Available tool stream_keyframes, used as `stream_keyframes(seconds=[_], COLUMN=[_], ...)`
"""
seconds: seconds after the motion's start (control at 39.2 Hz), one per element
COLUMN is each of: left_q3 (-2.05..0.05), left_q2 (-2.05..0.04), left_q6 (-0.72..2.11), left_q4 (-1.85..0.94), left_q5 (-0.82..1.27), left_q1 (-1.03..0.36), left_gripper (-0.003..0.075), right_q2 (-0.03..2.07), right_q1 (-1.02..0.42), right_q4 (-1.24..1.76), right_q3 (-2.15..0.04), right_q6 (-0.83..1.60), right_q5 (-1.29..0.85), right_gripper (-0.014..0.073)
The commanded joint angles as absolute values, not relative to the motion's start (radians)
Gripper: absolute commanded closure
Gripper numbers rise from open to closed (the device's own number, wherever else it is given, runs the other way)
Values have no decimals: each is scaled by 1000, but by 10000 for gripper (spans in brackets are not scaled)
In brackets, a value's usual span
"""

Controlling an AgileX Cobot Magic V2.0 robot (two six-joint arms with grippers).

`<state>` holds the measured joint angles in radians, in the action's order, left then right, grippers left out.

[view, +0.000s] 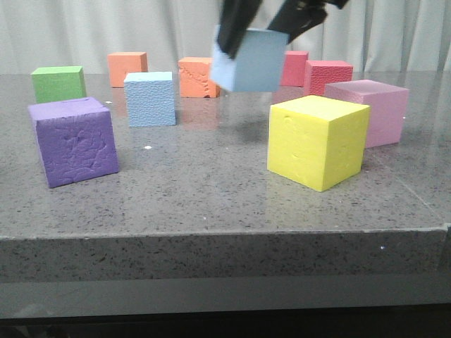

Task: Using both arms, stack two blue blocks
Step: 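Carry the light blue cube toward the table centre and set it down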

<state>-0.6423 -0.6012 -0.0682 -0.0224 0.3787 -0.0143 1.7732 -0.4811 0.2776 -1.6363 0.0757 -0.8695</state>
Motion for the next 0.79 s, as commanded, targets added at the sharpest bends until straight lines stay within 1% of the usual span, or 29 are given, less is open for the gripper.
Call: stream_keyframes(seconds=[0.0,0.2,0.46,0.56,0.66,0.76], left_q3=[-679,-679,-679,-679,-679,-679], left_q2=[-608,-608,-608,-608,-608,-608], left_q6=[-72,-72,-72,-72,-72,-72], left_q4=[-22,-22,-22,-22,-22,-22], left_q5=[298,298,298,298,298,298], left_q1=[-10,-10,-10,-10,-10,-10], left_gripper=[60,60,60,60,60,60], right_q2=[1718,1748,1831,1851,1852,1852], right_q1=[-546,-668,-683,-683,-683,-683], right_q4=[276,28,23,22,18,12], right_q3=[-1672,-1672,-1671,-1671,-1671,-1671], right_q6=[51,-192,-245,-245,-246,-246], right_q5=[-848,-845,-824,-822,-823,-823], right_gripper=[199,199,199,185,142,37])
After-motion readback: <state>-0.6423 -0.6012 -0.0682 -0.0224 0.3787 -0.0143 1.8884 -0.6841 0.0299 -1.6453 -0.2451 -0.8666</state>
